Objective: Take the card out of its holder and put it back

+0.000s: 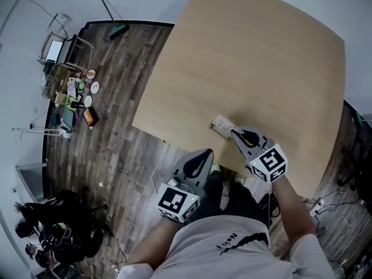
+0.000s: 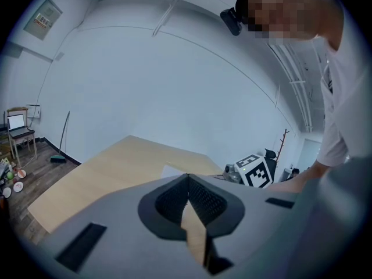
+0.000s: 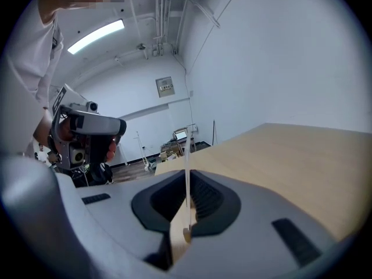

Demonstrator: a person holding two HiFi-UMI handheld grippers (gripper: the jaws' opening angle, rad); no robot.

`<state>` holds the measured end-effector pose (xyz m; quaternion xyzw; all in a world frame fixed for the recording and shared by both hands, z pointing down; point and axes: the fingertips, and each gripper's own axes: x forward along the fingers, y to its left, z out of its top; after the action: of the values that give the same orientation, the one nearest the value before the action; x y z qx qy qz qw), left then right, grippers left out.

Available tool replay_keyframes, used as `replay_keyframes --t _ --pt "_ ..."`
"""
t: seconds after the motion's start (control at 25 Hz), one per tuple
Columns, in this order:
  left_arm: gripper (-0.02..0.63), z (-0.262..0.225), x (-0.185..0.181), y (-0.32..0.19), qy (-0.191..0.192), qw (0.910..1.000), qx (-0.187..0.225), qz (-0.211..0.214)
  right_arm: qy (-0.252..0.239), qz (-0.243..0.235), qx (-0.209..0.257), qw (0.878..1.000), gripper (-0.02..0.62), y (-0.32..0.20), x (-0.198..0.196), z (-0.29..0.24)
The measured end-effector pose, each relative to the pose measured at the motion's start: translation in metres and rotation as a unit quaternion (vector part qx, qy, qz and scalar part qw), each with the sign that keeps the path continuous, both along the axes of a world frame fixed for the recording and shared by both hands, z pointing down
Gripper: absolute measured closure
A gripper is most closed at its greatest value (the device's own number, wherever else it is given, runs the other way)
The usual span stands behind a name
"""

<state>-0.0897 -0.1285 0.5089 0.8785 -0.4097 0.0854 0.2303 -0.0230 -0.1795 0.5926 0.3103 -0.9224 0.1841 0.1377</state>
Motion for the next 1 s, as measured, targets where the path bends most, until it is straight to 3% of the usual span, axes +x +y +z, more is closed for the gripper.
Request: replay_keyframes --t 1.0 --pt "0.594 -0.132 0.059 0.024 0.041 0.9955 0.084 -0.017 -0.042 0.012 0.056 0.998 0.569 0.035 0.048 -0.196"
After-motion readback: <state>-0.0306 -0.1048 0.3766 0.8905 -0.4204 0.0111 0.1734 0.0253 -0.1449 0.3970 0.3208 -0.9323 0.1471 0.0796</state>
